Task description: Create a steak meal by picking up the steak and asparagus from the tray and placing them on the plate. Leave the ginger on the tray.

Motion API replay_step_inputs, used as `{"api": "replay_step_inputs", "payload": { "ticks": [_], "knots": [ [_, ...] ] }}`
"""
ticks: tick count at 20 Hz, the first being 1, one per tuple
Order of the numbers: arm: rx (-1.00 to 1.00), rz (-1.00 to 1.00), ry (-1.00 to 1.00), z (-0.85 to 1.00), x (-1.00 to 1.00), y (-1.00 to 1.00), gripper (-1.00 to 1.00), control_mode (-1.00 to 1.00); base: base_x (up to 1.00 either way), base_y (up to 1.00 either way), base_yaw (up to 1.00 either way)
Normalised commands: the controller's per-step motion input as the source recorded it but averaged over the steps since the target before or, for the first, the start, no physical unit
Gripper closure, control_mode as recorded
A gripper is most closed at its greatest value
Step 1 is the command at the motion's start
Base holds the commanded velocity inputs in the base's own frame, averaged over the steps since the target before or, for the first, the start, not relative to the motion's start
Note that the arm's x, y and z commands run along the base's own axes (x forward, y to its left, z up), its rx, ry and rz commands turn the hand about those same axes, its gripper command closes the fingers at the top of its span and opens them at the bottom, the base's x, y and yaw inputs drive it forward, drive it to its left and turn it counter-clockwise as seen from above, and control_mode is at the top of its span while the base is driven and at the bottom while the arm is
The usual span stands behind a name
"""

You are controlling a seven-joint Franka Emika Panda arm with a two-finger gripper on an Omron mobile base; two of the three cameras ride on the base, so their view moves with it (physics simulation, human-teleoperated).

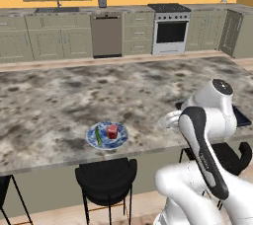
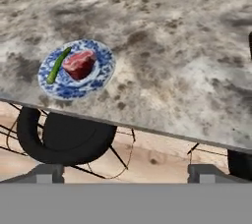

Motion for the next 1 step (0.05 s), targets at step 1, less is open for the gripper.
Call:
{"api": "replay_step_inputs", "payload": {
  "ticks": [1],
  "knots": [
    [0.02, 0.15, -0.03, -0.04, -0.55, -1.00, -1.00, -1.00, 0.00, 0.00, 0.00]
  ]
}}
